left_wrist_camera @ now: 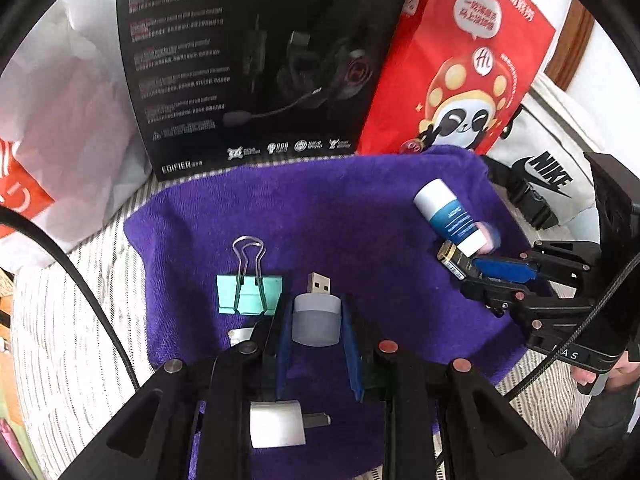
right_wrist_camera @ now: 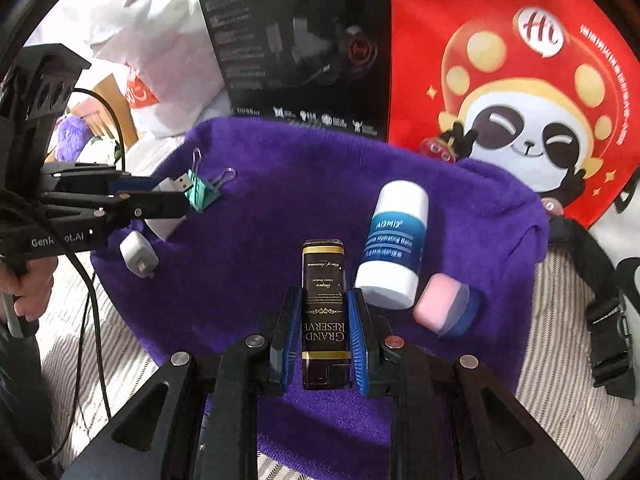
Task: Organize rigid objects
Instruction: 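Carry the USB light and Grand Reserve box over the towel and lower them, then open both grippers, releasing the USB light and black box on the towel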
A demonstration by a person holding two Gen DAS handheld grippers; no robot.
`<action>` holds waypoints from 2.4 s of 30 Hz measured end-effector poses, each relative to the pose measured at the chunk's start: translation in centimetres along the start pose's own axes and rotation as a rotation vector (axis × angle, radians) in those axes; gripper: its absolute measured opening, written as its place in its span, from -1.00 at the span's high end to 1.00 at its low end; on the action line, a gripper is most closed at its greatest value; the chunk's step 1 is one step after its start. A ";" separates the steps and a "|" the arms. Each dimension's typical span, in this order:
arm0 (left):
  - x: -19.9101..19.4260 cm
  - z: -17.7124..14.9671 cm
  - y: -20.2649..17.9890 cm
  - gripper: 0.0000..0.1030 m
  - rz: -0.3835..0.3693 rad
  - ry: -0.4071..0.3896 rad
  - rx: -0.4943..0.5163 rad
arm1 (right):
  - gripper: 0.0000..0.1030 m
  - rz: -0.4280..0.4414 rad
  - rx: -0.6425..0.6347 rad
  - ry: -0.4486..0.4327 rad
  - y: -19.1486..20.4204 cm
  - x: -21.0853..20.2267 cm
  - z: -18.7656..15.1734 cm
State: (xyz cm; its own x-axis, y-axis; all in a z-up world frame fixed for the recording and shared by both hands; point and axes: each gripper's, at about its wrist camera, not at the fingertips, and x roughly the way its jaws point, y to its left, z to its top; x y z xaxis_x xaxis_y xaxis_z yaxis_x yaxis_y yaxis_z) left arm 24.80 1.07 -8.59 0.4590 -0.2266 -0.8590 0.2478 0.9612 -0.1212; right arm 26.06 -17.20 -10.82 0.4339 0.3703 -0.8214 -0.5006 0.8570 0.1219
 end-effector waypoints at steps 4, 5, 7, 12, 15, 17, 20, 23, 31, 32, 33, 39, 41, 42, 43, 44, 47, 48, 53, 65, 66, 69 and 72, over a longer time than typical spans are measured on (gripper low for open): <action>0.5 -0.1 0.5 0.56 0.002 0.013 -0.014 | 0.55 -0.010 -0.012 0.028 0.0 1.3 -0.2; 0.5 -0.2 0.5 0.56 0.002 0.013 -0.014 | 0.55 -0.015 -0.013 0.033 0.0 1.5 -0.2; 0.5 -0.1 0.6 0.56 0.006 0.013 -0.018 | 0.55 -0.017 -0.013 0.034 -0.1 1.6 -0.3; 0.5 -0.2 0.7 0.56 0.007 0.013 -0.024 | 0.55 -0.054 -0.009 0.040 -0.6 1.6 -0.5; 0.6 -0.2 0.8 0.56 0.007 0.019 -0.024 | 0.55 -0.068 -0.010 0.038 -0.6 1.6 -0.5; 0.9 -0.2 0.9 0.56 0.009 0.025 -0.028 | 0.55 -0.080 -0.018 0.036 -0.4 1.6 -0.5; 1.2 -0.1 0.8 0.56 0.003 0.026 -0.031 | 0.54 -0.090 -0.030 0.035 -0.1 1.6 -0.5; 1.7 -0.1 0.6 0.56 0.002 0.037 -0.028 | 0.54 -0.080 -0.023 0.035 -0.3 1.6 -0.6; 1.9 0.1 -0.1 0.56 0.029 0.020 -0.009 | 0.52 -0.080 -0.032 0.034 -0.2 1.6 -0.7; 1.8 0.1 -0.1 0.56 0.028 0.020 -0.005 | 0.52 -0.082 -0.034 0.034 -0.2 1.6 -0.7; 1.8 0.1 -0.3 0.56 0.023 0.021 0.000 | 0.52 -0.082 -0.036 0.034 -0.2 1.6 -0.7; 2.5 0.1 -0.7 0.56 0.037 0.048 0.038 | 0.33 -0.034 -0.030 0.039 -0.5 1.4 -0.8; 2.6 0.1 -0.6 0.56 0.032 0.048 0.036 | 0.32 -0.033 -0.032 0.045 -0.5 1.4 -0.8; 2.6 0.1 -0.6 0.56 0.030 0.048 0.037 | 0.32 -0.034 -0.033 0.047 -0.5 1.4 -0.8; 2.7 0.1 -0.6 0.56 0.032 0.046 0.038 | 0.30 -0.033 -0.032 0.050 -0.5 1.4 -0.8; 2.7 0.1 -0.7 0.56 0.034 0.044 0.037 | 0.28 -0.032 -0.032 0.053 -0.6 1.3 -0.9; 2.8 0.1 -0.8 0.56 0.037 0.037 0.041 | 0.18 -0.036 -0.031 0.057 -0.7 1.1 -0.9; 2.8 0.2 -0.7 0.55 0.036 0.038 0.037 | 0.17 -0.038 -0.031 0.055 -0.8 0.9 -0.9; 2.7 0.1 -1.1 0.55 0.054 0.037 0.068 | 0.15 -0.040 -0.026 0.046 -1.3 0.1 -0.9; 2.8 -0.1 -1.4 0.54 0.071 0.050 0.100 | 0.13 -0.053 -0.029 0.026 -1.6 -1.2 -1.2; 2.8 0.0 -1.4 0.48 0.065 0.053 0.101 | 0.13 -0.055 -0.030 0.025 -1.6 -1.3 -1.2; 2.9 -0.1 -1.7 0.32 0.060 0.064 0.115 | 0.13 -0.055 -0.028 0.020 -1.7 -1.6 -1.2; 3.1 -0.2 -2.2 0.18 0.069 0.071 0.132 | 0.05 -0.058 -0.032 0.018 -1.7 -1.8 -1.2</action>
State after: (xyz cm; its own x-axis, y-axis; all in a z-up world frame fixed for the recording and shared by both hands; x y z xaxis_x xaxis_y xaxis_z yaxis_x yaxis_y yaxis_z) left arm 25.52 -1.72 -11.09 0.4189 -0.1444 -0.8965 0.3298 0.9441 0.0020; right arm 25.24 -19.78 -10.26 0.4494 0.3136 -0.8365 -0.4986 0.8650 0.0564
